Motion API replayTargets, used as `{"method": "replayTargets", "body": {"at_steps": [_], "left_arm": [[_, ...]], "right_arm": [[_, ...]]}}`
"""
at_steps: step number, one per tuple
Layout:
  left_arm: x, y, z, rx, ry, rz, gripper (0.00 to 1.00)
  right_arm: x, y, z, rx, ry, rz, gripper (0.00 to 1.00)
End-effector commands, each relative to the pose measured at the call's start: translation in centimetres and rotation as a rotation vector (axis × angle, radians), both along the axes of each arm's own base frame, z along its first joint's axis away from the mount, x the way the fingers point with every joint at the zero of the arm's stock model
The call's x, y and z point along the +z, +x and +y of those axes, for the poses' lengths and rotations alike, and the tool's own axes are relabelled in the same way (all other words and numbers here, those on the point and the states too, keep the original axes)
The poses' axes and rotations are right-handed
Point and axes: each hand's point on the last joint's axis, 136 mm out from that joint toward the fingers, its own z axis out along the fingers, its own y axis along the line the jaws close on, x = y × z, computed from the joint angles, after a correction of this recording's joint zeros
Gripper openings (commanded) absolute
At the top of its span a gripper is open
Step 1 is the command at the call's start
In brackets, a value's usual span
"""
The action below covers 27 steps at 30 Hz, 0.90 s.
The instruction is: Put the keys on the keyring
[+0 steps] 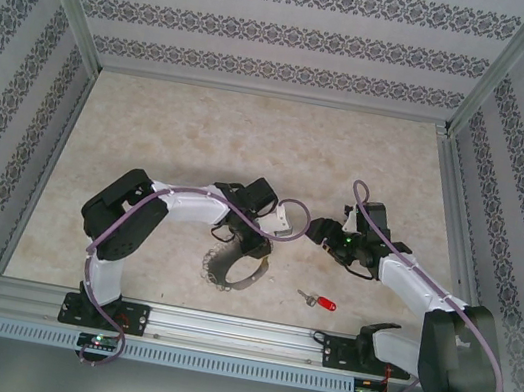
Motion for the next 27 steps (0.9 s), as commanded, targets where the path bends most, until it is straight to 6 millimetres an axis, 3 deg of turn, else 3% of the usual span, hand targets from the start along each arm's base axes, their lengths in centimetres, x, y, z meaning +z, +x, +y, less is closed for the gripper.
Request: {"method": "replayTargets", "body": {"at_steps": [1, 15, 27], "left_arm": [[0.9, 0.9, -0.1, 0.044, -0.044, -0.026, 0.15], [3.7, 1.9, 1.0, 0.167, -0.181, -0.072, 0.18], [3.0, 1.4, 0.2, 0.172, -0.217, -0.005, 0.20]], "right_arm": [[0.5, 0.1, 0.0, 0.010, -0.010, -0.015, 0.74], [0.4, -0.1, -0.1, 0.007, -0.008, -0.015, 0.74], [0.4, 0.1, -0.1, 0.008, -0.008, -0.016, 0.74]]}}
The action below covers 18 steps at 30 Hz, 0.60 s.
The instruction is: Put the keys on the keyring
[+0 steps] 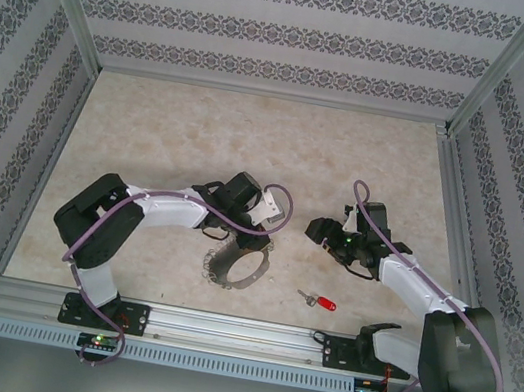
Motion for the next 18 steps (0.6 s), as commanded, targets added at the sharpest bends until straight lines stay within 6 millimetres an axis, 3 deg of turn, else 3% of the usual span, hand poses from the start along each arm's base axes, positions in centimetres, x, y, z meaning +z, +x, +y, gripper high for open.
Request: {"method": "replayTargets", "body": {"at_steps": [1, 18], "left_arm": [[-0.3, -0.3, -0.3, -0.003, -0.035, 0.038, 0.21], [-2.1, -2.2, -0.7, -0.011, -0.060, 0.066, 0.22]], "right_arm": [[0.2, 0.0, -0.1, 0.008, -0.011, -0.008, 0.74], [0.0, 0.1, -0.1, 0.004, -0.015, -0.001, 0.74]]}}
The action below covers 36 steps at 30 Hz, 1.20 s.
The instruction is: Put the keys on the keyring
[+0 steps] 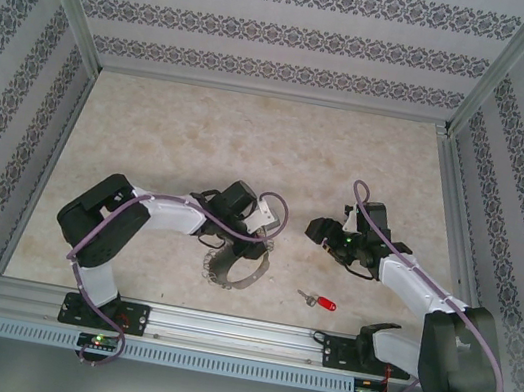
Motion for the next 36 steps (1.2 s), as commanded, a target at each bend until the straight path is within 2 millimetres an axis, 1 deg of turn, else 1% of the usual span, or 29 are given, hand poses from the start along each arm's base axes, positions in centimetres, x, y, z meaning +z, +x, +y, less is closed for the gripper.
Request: {"method": "replayTargets", "body": {"at_steps": [1, 7, 12, 16, 22, 30, 36], "left_arm": [[0.0, -0.3, -1.0, -0.009, -0.046, -0.011, 0.21], [-0.3, -0.2, -1.5, 0.000, -0.074, -0.053, 0.21], [-0.6, 0.3, -1.3, 0.033, -0.083, -0.105, 0.21], [-0.2, 1.1, -0.8, 0.076, -0.099, -0.187, 0.21], [0.0, 1.5, -0.8, 0.097, -0.106, -0.216, 0.22], [0.8, 2.6, -0.6, 0.157, -0.105, -0.284, 0.22], [1.3, 2.6, -1.2, 0.151, -0.120, -0.287, 0.22]], "right_arm": [[0.0, 0.1, -0.2, 0.004, -0.015, -0.004, 0.74], [-0.2, 0.0, -0.2, 0.002, -0.016, 0.001, 0.74], [-0.1, -0.1, -0.3, 0.000, -0.016, -0.003, 0.74], [0.0, -0.1, -0.2, 0.000, -0.015, -0.002, 0.74], [-0.2, -0.2, -0.3, -0.002, -0.015, 0.002, 0.74], [-0.2, -0.1, -0.2, -0.003, -0.014, 0.004, 0.74], [-0.4, -0.1, -0.2, 0.000, -0.014, 0.009, 0.74]]}}
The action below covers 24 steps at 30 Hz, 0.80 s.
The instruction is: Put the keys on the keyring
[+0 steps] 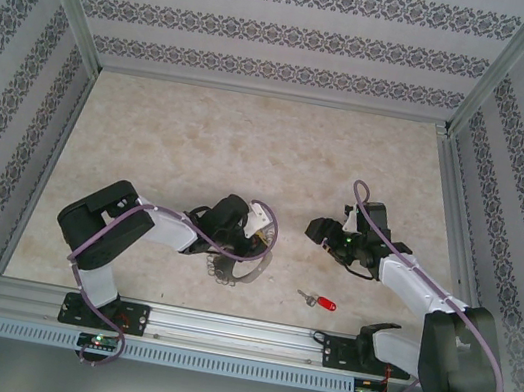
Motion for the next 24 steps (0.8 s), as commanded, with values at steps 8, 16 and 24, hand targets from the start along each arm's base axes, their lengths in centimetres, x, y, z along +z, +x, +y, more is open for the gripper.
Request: {"method": "replayTargets", "body": {"at_steps": [8, 16, 24], "left_arm": [[1.8, -0.2, -1.9, -0.027, -0.046, -0.022, 0.21], [2.2, -1.0, -1.6, -0.028, -0.046, -0.006, 0.22], [2.9, -1.1, -1.4, -0.033, -0.034, -0.014, 0.22]], "right_arm": [[-0.6, 0.0, -0.1, 0.006, -0.015, 0.012, 0.74], [-0.6, 0.2, -0.1, 0.012, -0.014, 0.013, 0.74], [-0.5, 0.4, 0.0, 0.012, -0.012, 0.010, 0.74]]}}
